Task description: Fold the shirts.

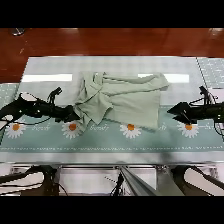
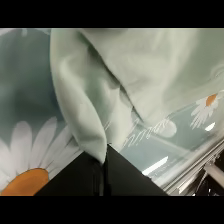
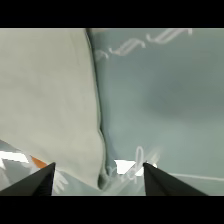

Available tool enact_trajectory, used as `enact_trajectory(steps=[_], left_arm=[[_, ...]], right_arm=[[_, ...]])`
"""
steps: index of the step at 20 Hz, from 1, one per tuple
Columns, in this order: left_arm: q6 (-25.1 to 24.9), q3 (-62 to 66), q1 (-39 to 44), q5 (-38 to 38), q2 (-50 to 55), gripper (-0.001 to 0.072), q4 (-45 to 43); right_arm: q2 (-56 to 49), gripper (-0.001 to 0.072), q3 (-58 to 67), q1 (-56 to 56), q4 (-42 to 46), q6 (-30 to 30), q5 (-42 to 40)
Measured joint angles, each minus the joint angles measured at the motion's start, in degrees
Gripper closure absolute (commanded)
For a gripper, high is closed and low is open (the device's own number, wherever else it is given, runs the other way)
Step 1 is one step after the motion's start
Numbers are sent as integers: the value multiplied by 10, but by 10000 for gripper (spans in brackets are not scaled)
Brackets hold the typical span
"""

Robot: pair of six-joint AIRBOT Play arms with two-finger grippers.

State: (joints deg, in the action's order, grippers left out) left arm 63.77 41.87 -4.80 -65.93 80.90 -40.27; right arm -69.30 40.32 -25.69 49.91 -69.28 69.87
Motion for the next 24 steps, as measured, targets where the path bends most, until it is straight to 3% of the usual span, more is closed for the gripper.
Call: enact_trajectory(steps=[6, 14, 15, 16, 17, 18, 21, 24], left_arm=[[-4, 11, 11, -5, 1, 679, 2], [-5, 13, 12, -6, 1, 678, 3], [-5, 13, 12, -6, 1, 678, 5], [-6, 13, 12, -5, 1, 678, 7], [-6, 13, 12, -4, 1, 678, 11], [-6, 14, 12, -4, 1, 679, 15], [-6, 42, 10, -4, -6, 679, 29], [-6, 131, -1, -4, -38, 679, 85]], right_arm=[[-12, 89, -1, 88, 42, -52, -19], [-80, 99, 21, 185, -7, -66, -66], [-90, 157, 31, 196, -16, -66, -72], [-101, 345, 41, 209, -20, -66, -80], [-112, 634, 51, 220, -25, -66, -87], [-122, 694, 64, 233, -35, -65, -87], [-140, 695, 134, 254, -47, -62, -68], [-146, 695, 305, 250, -30, -80, -7]])
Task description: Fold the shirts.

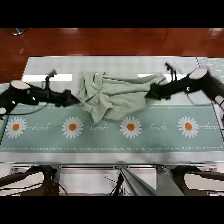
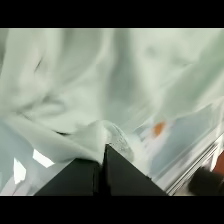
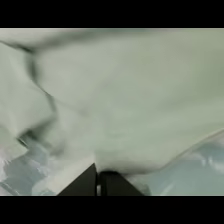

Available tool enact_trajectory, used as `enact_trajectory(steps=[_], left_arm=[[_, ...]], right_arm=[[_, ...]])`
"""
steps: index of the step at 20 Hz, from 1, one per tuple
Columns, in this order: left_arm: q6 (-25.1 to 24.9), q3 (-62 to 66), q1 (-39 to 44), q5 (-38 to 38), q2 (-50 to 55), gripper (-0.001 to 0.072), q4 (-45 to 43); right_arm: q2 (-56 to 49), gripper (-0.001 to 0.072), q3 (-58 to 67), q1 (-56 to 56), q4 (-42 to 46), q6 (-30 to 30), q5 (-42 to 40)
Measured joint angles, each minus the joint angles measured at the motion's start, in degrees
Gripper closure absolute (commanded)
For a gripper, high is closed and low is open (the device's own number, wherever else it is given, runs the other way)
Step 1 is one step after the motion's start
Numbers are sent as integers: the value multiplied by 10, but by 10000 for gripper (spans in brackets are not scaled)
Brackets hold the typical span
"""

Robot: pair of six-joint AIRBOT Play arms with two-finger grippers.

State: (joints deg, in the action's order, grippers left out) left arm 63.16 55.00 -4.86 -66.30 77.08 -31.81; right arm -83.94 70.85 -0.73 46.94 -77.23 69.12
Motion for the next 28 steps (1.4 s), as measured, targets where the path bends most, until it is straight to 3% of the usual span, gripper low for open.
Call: enact_trajectory(steps=[5, 8, 11, 14, 18, 24, 28], left_arm=[[5, 288, -36, -2, -51, 679, 129], [30, 463, -71, -2, -76, 679, 149], [56, 585, -122, -2, -117, 679, 133], [68, 628, -188, -1, -188, 679, 94], [77, 642, -243, 0, -300, 680, -27], [105, 641, -162, -12, -410, 679, -184], [137, 568, -110, -59, -426, 679, -233]], right_arm=[[6, 695, 388, -23, 70, -66, 83], [65, 695, 486, -34, 92, -79, 101], [160, 695, 497, -38, 115, -78, 90], [255, 695, 493, -40, 163, -77, 66], [363, 695, 491, -41, 222, -83, 51], [449, 695, 489, -41, 312, -90, 110], [466, 695, 427, -41, 356, -97, 159]])
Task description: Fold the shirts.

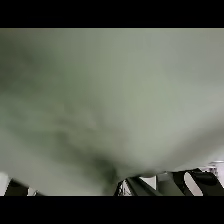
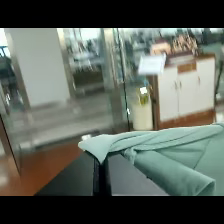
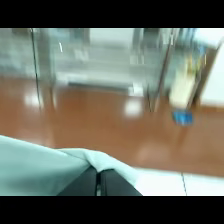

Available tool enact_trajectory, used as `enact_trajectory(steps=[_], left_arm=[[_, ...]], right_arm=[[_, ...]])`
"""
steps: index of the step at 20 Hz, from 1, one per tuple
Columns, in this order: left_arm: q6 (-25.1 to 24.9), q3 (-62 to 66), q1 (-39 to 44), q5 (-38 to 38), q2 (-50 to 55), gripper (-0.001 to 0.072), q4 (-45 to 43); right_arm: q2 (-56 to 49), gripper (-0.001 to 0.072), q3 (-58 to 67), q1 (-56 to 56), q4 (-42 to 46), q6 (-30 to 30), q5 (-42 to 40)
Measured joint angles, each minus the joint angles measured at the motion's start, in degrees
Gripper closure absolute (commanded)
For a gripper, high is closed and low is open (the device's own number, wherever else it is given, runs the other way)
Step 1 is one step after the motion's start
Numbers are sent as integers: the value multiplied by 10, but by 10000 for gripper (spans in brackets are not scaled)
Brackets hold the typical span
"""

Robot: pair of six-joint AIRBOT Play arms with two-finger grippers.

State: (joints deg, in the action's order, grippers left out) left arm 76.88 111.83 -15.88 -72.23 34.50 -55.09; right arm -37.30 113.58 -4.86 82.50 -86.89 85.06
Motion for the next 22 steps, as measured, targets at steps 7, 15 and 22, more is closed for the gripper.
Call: enact_trajectory(steps=[7, 15, 22], left_arm=[[12, -256, 21, 31, 21, 679, 66], [-56, -388, 148, 235, 257, 679, 159], [-32, -381, 187, 328, 473, 678, 180]], right_arm=[[-10, 695, -214, 0, 21, -10, -23], [-251, 695, -287, 0, 4, -7, -156], [-490, 683, -276, -31, -118, -22, -307]])
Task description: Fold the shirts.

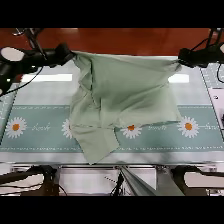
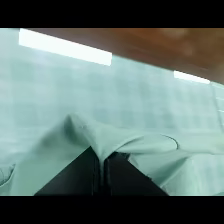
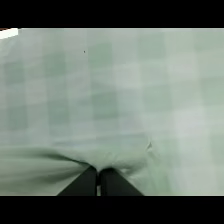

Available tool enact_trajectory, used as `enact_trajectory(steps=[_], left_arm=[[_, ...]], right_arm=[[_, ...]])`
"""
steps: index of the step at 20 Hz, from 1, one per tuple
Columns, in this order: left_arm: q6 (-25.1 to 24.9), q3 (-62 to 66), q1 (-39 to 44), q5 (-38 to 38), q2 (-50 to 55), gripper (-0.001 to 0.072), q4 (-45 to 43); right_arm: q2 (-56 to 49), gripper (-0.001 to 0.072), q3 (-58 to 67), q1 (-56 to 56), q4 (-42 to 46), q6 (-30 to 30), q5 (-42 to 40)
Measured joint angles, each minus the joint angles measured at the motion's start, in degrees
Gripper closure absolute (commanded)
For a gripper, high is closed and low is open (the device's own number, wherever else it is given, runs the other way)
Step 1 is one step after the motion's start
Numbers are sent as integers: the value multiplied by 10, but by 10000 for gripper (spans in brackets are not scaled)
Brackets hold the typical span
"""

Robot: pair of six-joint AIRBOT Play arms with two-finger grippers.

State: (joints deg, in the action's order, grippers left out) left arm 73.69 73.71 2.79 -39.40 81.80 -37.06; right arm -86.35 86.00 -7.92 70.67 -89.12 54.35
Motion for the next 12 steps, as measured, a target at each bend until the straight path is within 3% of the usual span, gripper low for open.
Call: enact_trajectory(steps=[1, 2, 3, 4, 8, 12], left_arm=[[3, 1, 1, 2, 16, 674, 2], [7, 2, 2, 3, 27, 591, 3], [8, 2, 2, 0, 35, 265, 3], [10, 4, 0, -7, 41, 6, 5], [19, 17, -40, -138, 52, 4, 5], [45, 2, -125, -334, 32, 5, -63]], right_arm=[[-26, 549, 5, -7, -39, 10, -6], [-51, 268, 12, -16, -83, 22, -4], [-70, 65, 18, -25, -120, 30, -2], [-85, 78, 23, -37, -156, 39, 4], [-97, 90, 33, -97, -240, 63, 66], [-64, 90, 22, -180, -231, 85, 203]])
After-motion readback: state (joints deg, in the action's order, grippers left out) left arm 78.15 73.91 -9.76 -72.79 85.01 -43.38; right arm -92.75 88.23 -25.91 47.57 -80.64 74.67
